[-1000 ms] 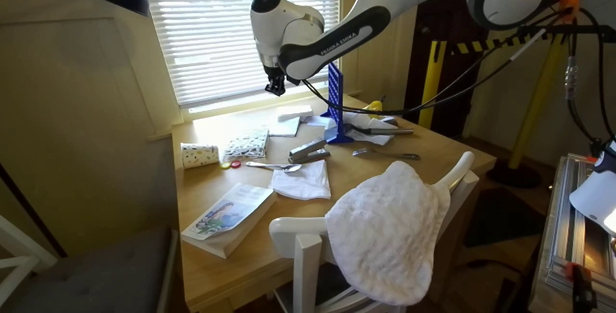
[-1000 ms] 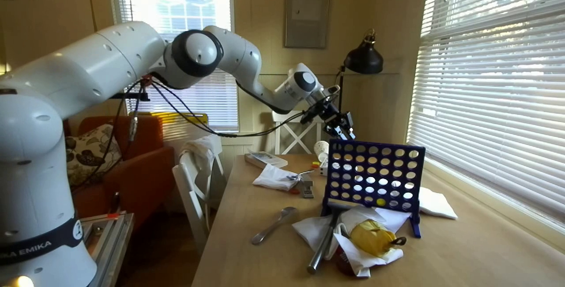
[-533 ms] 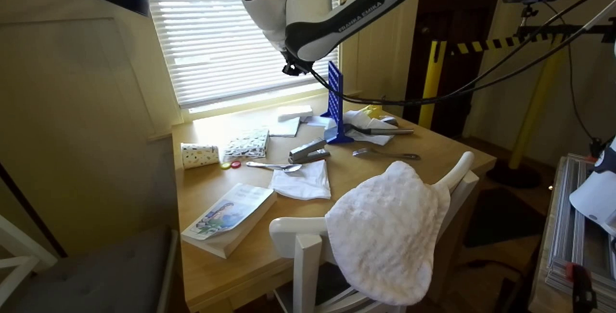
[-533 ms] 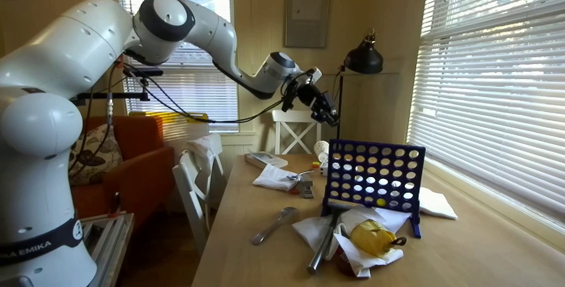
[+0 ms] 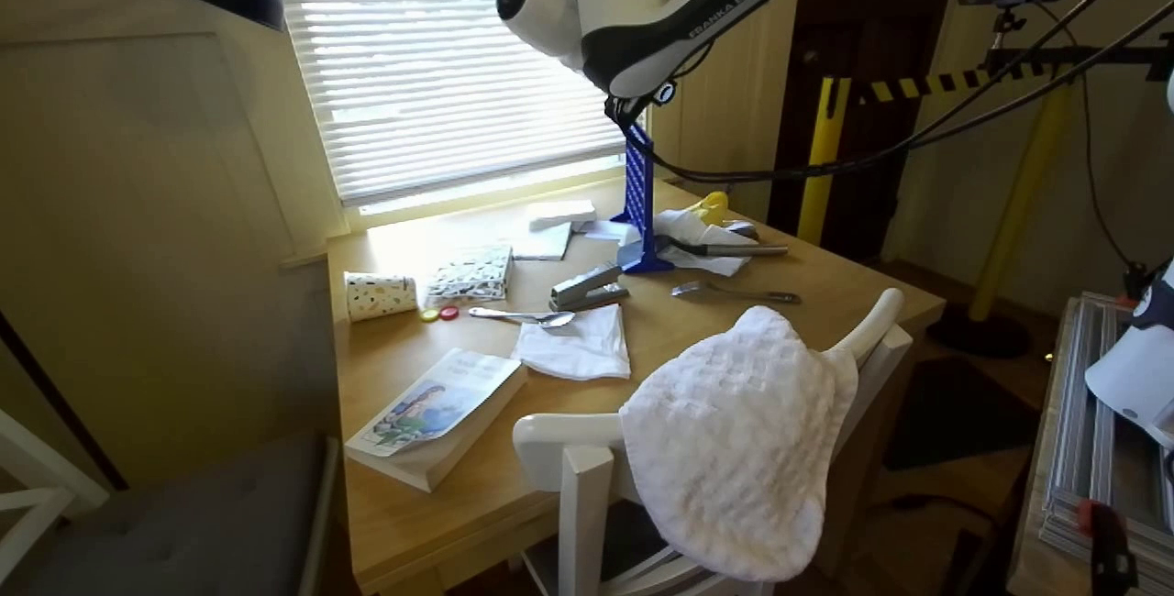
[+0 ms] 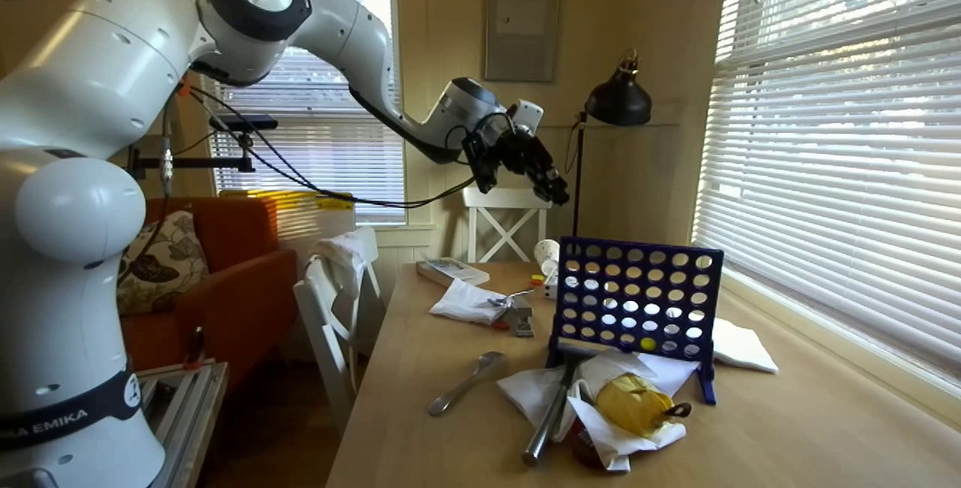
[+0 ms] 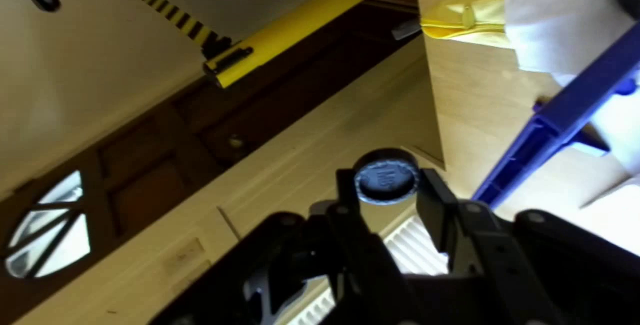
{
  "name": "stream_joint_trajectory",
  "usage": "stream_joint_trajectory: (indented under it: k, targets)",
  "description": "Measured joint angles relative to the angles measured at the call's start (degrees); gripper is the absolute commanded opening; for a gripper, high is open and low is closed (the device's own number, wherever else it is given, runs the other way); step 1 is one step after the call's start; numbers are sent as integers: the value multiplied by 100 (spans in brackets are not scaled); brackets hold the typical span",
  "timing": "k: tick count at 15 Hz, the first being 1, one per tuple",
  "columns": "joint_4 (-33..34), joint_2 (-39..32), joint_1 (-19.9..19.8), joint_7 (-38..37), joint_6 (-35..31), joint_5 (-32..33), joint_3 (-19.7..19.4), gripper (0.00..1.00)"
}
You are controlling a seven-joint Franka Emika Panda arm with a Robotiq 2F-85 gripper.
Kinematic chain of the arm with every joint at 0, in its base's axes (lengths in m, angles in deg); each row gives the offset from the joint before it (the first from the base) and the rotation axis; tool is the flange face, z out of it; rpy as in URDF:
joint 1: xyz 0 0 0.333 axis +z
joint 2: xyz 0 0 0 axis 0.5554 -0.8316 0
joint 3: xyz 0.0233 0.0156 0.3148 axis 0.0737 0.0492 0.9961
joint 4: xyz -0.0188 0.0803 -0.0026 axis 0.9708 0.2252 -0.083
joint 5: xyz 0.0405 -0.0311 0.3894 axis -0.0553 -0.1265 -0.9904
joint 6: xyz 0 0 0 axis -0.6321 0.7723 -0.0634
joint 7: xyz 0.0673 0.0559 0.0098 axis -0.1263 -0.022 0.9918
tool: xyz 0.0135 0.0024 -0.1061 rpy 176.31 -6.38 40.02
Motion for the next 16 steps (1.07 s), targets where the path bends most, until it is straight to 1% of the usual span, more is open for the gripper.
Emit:
stream_joint_trajectory:
  k: [2, 5, 6, 8, 9, 10, 11, 13, 14, 16]
  targets:
    - [-5, 102, -383, -610, 472, 325, 388, 10]
    - [43, 129, -1060, -1419, 1230, 745, 1077, 10]
    - [60, 128, -1300, -1571, 1300, 853, 1331, 35]
    - [64, 135, -1751, -1655, 1147, 989, 1816, 35]
    - [64, 135, -1860, -1667, 1104, 1015, 1921, 35]
    - [67, 136, -1902, -1669, 1091, 1030, 1961, 10]
    - [67, 140, -1907, -1669, 1088, 1033, 1972, 10]
    - [85, 148, -2101, -1716, 1149, 1149, 2275, 10]
    - [151, 119, -2196, -1850, 1232, 1273, 2403, 10]
    - [452, -48, -2313, -2161, 1508, 1578, 2524, 10]
